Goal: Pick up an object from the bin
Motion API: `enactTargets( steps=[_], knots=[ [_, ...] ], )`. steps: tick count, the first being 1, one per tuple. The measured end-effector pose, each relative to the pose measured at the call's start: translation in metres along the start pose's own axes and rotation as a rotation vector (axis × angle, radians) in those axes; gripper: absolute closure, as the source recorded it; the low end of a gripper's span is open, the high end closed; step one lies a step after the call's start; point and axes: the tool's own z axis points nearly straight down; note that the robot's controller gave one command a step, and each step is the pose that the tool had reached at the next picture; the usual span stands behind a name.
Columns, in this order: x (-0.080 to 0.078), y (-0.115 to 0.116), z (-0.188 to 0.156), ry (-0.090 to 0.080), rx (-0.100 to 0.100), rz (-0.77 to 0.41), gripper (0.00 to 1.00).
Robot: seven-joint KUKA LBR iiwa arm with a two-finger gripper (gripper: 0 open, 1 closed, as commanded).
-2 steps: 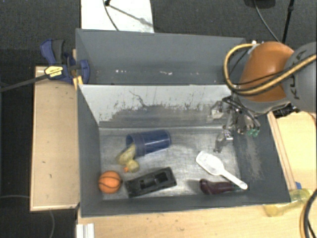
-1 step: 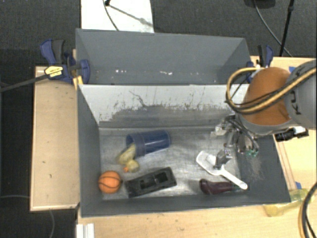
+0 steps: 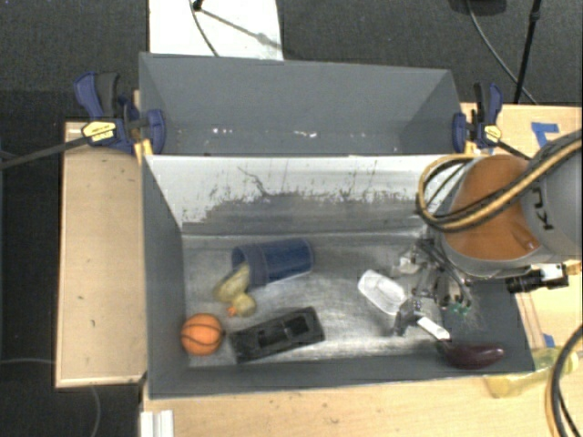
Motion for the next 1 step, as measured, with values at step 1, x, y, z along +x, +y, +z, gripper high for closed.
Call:
enactTargets(
  steps=[1],
  knots=[
    [0.0191, 0.0014, -0.0278, -0.002, -0.001, 0.1, 0.0]
  ],
)
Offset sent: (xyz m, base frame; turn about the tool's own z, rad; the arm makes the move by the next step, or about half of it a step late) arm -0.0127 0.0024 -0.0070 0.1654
